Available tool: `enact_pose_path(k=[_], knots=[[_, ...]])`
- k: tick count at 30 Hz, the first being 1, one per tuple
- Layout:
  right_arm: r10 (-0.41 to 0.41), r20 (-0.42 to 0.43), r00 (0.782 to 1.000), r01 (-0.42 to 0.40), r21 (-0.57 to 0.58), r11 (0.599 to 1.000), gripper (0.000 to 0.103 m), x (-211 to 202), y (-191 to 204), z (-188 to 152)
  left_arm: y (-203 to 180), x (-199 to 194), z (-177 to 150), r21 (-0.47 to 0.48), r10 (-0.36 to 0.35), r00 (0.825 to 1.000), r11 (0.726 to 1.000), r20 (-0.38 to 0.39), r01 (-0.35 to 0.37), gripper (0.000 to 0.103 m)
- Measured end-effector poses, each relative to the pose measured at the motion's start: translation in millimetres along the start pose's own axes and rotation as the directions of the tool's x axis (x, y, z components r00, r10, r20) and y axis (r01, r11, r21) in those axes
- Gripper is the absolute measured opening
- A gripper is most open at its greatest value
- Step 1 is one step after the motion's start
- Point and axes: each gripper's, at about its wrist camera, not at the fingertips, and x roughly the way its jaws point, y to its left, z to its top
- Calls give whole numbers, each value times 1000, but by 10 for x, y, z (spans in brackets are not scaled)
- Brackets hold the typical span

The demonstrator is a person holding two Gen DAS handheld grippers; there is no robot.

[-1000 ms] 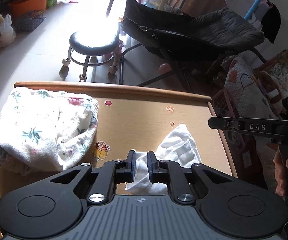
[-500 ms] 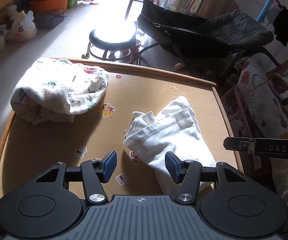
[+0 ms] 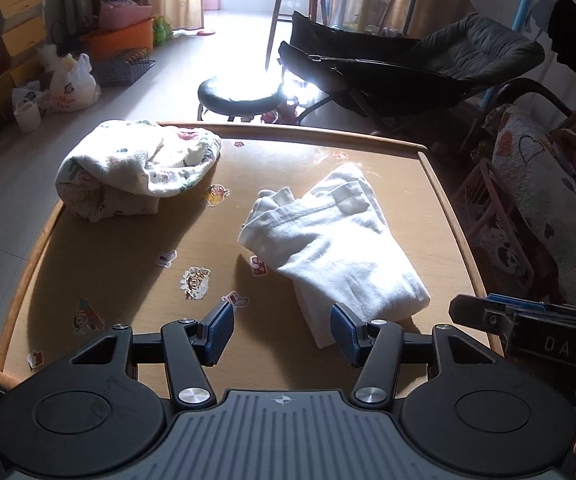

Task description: Fold clothes

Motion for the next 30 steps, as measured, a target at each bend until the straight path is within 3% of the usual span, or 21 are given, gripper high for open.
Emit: enact_pose_path(k=[3,5,8,9,10,14,19,30], knots=[[-11,5,1000,11,29,1000,51,-6,-21,-44,9,-5,-3,-27,26,999,999,-34,-27,56],[-12,-2,1000,12,37,999,53,13,-24,-65,25,34,0,-77,8,997,997,-70,-13,56],[-13,-11,1000,14,50,999,53,42,-29,-95,79,59,-56,-102,-31,998,994,-62,25,50],[-13,-15,1000,14,54,998,53,51,-30,-106,77,82,-69,-90,-35,997,995,-66,29,41],[-14,-18,1000,15,59,998,54,60,-32,-116,63,112,-75,-69,-27,997,997,-73,22,23],[-15,-31,999,18,76,997,54,98,-38,-157,77,188,-82,-52,-21,996,998,-83,17,0],[-11,-45,999,15,95,995,54,135,-59,-180,38,192,-80,4,-37,998,999,-50,37,0],[-18,-44,999,23,111,994,54,162,-111,-160,33,215,-59,16,-94,995,995,-38,94,0]])
